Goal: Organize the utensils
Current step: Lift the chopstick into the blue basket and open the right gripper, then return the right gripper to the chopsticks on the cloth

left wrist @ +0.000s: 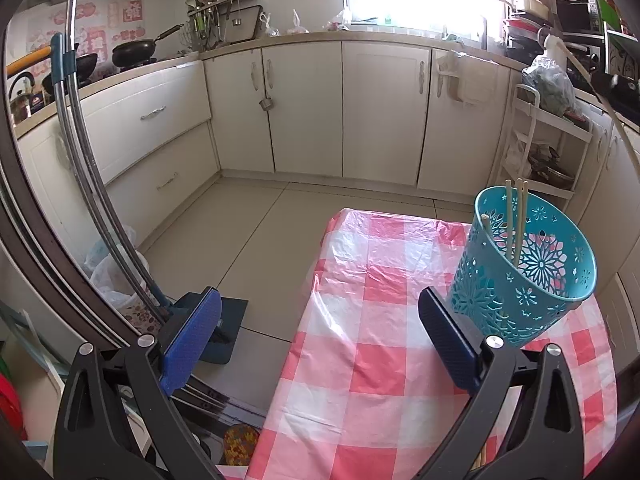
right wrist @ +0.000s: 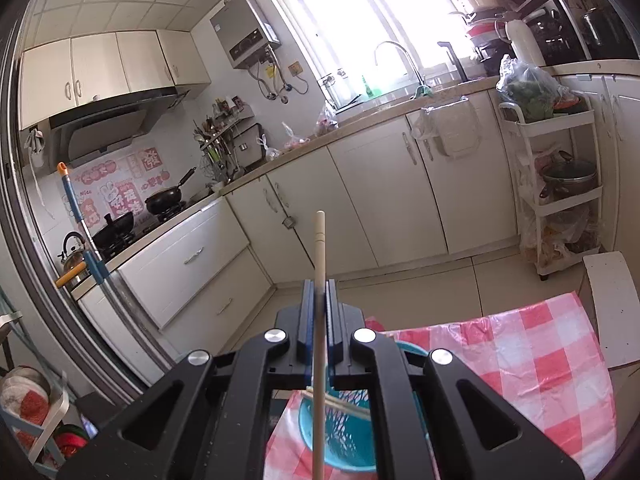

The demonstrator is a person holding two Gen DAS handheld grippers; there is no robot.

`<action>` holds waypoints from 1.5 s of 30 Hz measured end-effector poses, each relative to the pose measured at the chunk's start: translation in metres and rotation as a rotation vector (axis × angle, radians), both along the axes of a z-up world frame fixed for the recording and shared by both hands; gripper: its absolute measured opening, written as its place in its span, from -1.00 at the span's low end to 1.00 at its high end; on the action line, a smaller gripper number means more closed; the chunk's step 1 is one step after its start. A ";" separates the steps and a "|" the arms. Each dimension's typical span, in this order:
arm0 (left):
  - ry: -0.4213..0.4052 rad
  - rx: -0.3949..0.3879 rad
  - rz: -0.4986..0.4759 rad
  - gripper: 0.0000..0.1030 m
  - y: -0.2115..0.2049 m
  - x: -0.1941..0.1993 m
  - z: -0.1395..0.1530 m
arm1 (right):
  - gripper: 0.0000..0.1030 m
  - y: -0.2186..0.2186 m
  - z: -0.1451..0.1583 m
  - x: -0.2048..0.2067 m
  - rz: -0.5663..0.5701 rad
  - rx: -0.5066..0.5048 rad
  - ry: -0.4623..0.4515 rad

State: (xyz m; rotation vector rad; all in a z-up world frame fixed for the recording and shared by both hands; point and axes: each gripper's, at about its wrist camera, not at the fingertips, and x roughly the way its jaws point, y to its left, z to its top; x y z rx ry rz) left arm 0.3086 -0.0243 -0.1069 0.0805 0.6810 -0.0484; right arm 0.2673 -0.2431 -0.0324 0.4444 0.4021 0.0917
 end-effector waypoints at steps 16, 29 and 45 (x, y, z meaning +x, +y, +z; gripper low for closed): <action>0.039 -0.014 -0.010 0.84 -0.002 0.007 -0.007 | -0.88 0.005 -0.042 0.049 -0.105 -0.116 0.063; 0.044 0.018 -0.008 0.84 -0.009 0.007 -0.012 | -0.60 0.011 -0.056 -0.001 -0.025 -0.217 0.106; 0.036 0.055 -0.019 0.84 -0.013 0.001 -0.014 | -0.78 0.019 -0.130 -0.104 0.020 -0.178 0.355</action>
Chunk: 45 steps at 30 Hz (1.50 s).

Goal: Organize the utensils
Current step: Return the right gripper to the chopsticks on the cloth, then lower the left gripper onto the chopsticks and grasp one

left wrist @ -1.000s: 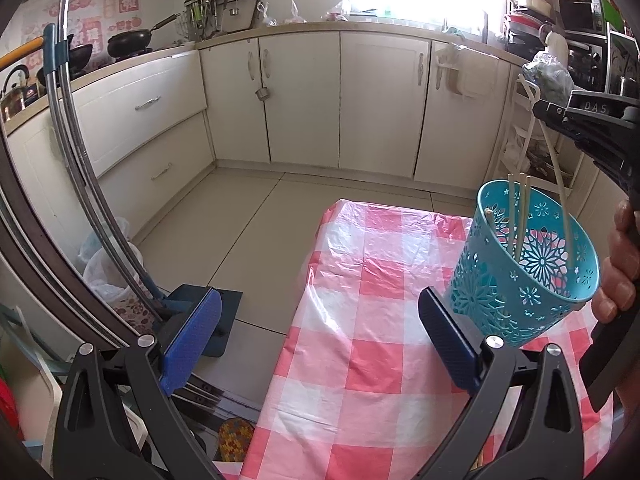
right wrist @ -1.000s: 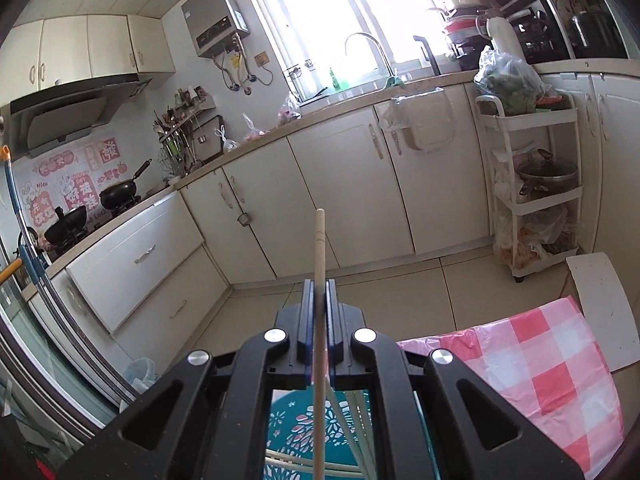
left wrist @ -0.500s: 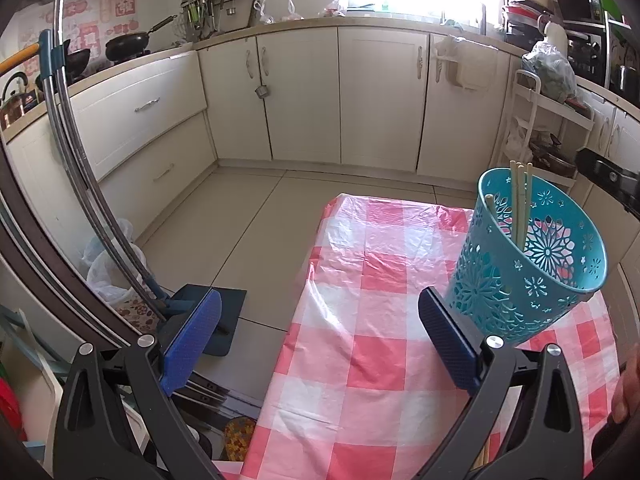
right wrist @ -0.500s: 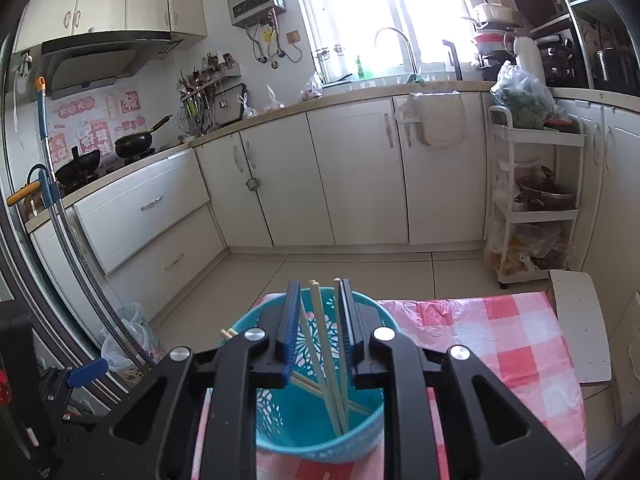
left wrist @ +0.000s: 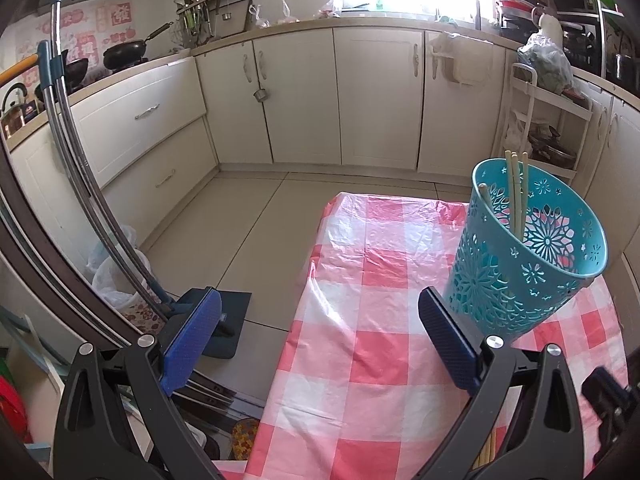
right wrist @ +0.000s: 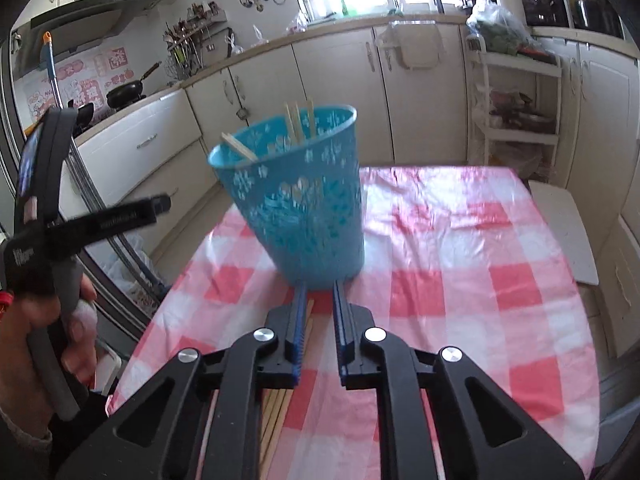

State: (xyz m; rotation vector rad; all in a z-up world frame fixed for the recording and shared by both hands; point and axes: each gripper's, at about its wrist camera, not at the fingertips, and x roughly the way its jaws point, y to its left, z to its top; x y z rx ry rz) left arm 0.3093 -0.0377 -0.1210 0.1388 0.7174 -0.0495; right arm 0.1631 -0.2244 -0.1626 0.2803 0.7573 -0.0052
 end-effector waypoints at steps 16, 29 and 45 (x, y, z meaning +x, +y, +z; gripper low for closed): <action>0.141 -0.021 -0.002 0.84 0.025 -0.020 -0.032 | -0.81 0.034 -0.067 0.013 0.052 0.003 0.195; 0.238 0.063 -0.107 0.84 -0.011 -0.042 -0.068 | -0.85 0.032 -0.073 0.002 0.108 -0.095 0.218; 0.354 0.060 -0.223 0.84 -0.054 -0.054 -0.103 | -0.86 -0.014 -0.075 -0.014 0.020 -0.012 0.206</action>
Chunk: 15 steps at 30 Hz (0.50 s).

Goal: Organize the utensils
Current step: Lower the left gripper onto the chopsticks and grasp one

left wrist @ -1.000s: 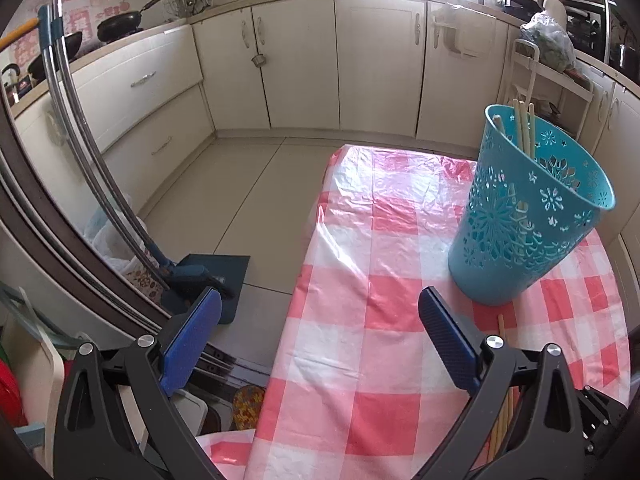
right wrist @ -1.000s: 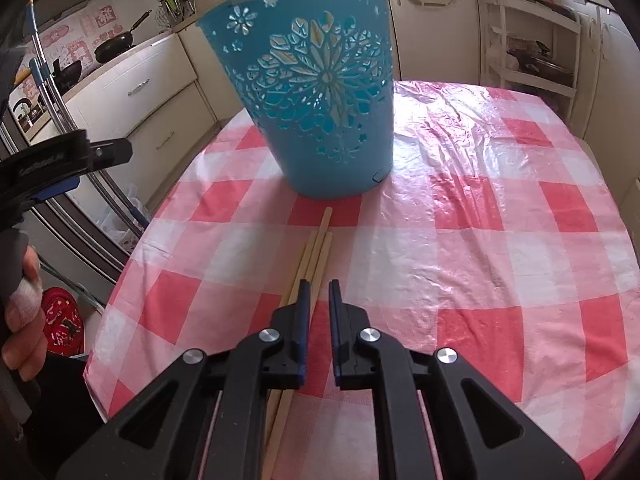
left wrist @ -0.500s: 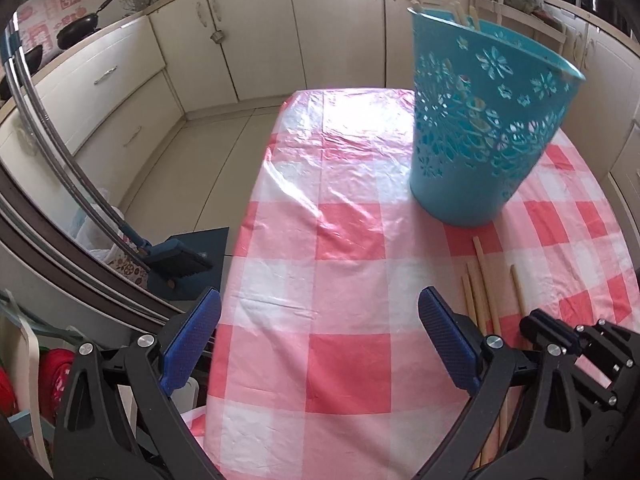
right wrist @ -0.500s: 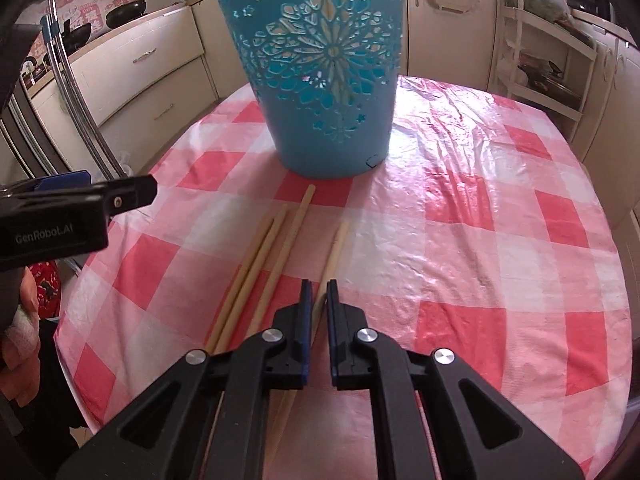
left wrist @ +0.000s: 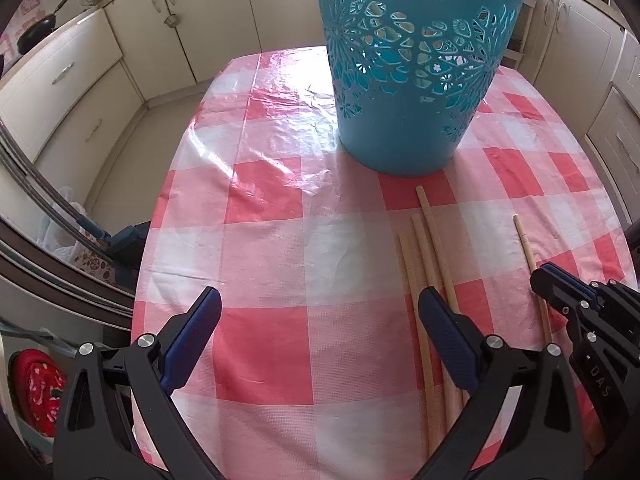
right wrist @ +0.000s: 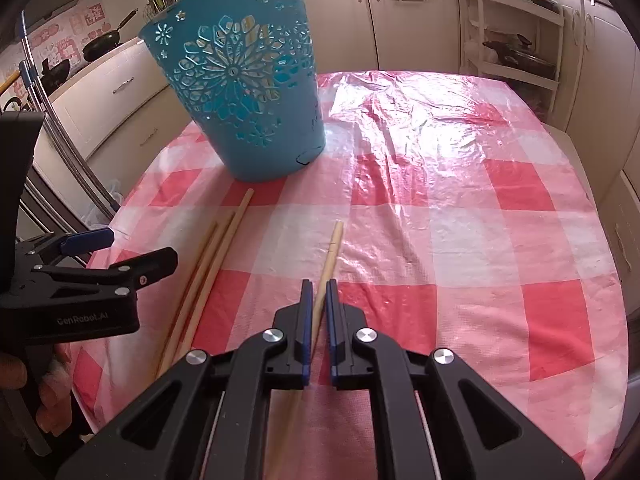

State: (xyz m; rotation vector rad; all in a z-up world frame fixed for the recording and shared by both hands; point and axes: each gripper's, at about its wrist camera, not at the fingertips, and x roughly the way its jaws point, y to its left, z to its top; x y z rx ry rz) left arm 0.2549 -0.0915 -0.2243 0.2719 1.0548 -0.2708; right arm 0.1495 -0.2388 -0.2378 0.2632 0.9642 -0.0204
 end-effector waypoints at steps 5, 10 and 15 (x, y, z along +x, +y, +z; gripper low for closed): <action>0.020 0.013 -0.004 0.84 -0.004 0.000 -0.007 | -0.86 -0.004 0.000 -0.002 0.001 0.024 -0.002; 0.020 0.033 -0.023 0.83 -0.011 0.000 -0.013 | -0.86 -0.006 0.000 -0.002 0.000 0.040 -0.002; 0.020 0.003 -0.048 0.58 -0.014 -0.003 -0.011 | -0.84 -0.004 0.000 -0.001 0.002 0.036 -0.003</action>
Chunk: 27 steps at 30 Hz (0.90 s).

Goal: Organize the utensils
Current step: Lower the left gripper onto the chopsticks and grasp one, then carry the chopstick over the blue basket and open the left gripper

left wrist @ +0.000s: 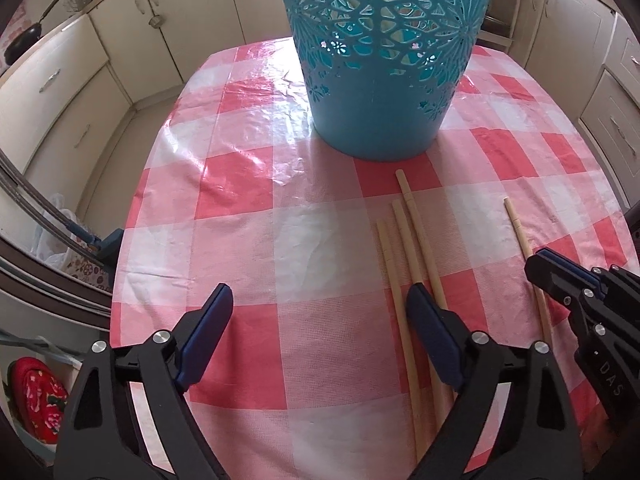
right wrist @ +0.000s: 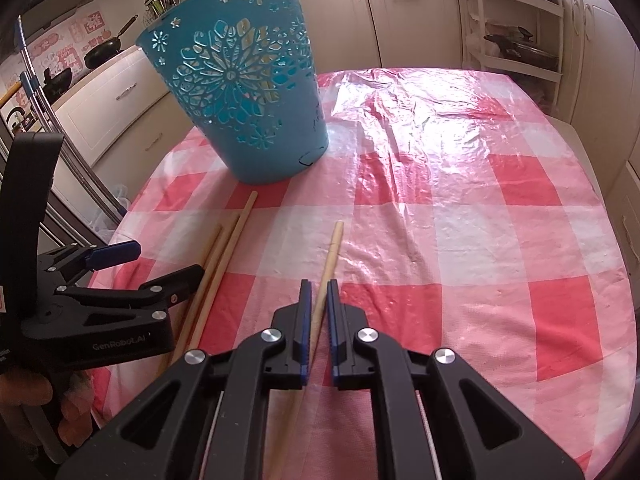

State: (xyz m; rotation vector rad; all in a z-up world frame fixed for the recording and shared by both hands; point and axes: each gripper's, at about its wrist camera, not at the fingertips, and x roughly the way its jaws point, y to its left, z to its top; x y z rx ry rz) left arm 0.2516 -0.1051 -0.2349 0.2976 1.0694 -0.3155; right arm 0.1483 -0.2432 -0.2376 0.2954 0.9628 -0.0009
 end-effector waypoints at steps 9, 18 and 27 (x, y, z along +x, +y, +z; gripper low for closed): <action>0.006 -0.058 -0.059 0.01 -0.008 -0.005 0.004 | -0.84 0.006 0.000 0.005 0.016 -0.026 -0.002; 0.002 -0.071 -0.077 -0.45 -0.012 -0.002 0.004 | -0.83 0.005 -0.001 0.011 0.011 -0.024 -0.004; 0.017 -0.079 -0.081 -0.90 -0.014 -0.001 0.004 | -0.83 0.002 -0.002 0.013 0.008 -0.009 -0.013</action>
